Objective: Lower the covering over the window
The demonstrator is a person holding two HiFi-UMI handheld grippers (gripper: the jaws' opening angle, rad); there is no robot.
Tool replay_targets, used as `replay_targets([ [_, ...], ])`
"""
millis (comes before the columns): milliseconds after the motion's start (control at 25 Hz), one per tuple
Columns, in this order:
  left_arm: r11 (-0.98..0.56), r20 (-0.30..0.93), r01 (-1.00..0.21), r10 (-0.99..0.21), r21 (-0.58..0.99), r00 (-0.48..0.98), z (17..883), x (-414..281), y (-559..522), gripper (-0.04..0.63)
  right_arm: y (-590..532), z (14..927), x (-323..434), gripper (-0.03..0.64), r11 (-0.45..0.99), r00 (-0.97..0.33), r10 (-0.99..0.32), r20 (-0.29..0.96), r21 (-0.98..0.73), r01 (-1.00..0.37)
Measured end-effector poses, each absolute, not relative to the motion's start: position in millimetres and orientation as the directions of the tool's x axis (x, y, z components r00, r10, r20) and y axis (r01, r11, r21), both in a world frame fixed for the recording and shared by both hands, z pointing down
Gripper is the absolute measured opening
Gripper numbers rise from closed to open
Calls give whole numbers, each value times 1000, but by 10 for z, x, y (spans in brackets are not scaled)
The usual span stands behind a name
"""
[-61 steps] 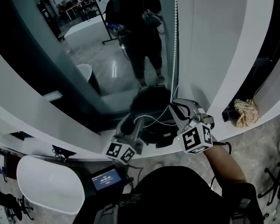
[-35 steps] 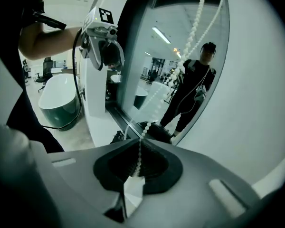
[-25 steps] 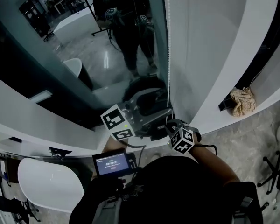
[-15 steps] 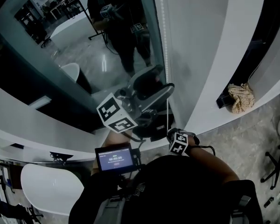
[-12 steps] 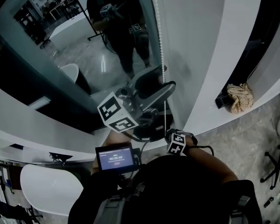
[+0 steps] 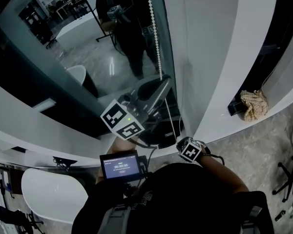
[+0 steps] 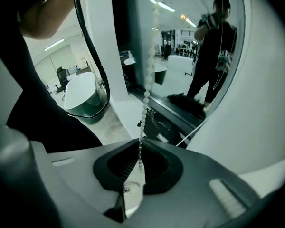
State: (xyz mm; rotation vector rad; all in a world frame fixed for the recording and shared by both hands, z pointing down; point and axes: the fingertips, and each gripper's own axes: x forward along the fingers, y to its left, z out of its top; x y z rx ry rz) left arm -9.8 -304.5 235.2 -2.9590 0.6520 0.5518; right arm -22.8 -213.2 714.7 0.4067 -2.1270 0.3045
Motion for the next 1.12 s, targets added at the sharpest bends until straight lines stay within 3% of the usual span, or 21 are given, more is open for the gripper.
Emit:
replay_targets([
  [120,-862,-247,-506,-491,2,835,2751,-154,-3173,3,-2049,7224,-167,24,847,-597,-153,788,-207,-489],
  [320,-786,-47,-617,-618,41,785,3860,-345,-3336,3,-2283,6293,-65,100,795,-744,-398,537,-202,-572],
  [440,-746,126,-654,-642,129,757,4725,-405,-3264,3,-2361,5568,-42,80,805,-796,-491,352,-165,-570],
  [600,-723,341,-664,-585,193,736,5679,-370,-2979,2,-2404,4473,-125,86,823,-827,-555,92,-78,-562],
  [760,-832,658,-550,-370,79,655,7057,-360,-2266,-2,-2490,3536,-197,91,799,-794,-600,-96,-44,-599],
  [880,-828,620,-549,-373,113,691,7130,-303,-2051,-2,-2696,2833,-161,113,790,-756,-602,-257,-52,-611],
  [1040,-875,608,-479,-341,74,717,6903,-154,-2176,-2,-2621,1758,-208,212,895,-778,-419,-468,-70,-440],
  [1080,-880,623,-469,-328,71,710,6918,-182,-2175,-2,-2560,1551,-213,204,902,-779,-388,-492,-28,-431],
  [1120,-879,637,-471,-322,73,701,6946,-230,-2164,-2,-2526,1403,-218,156,895,-781,-378,-497,20,-446],
])
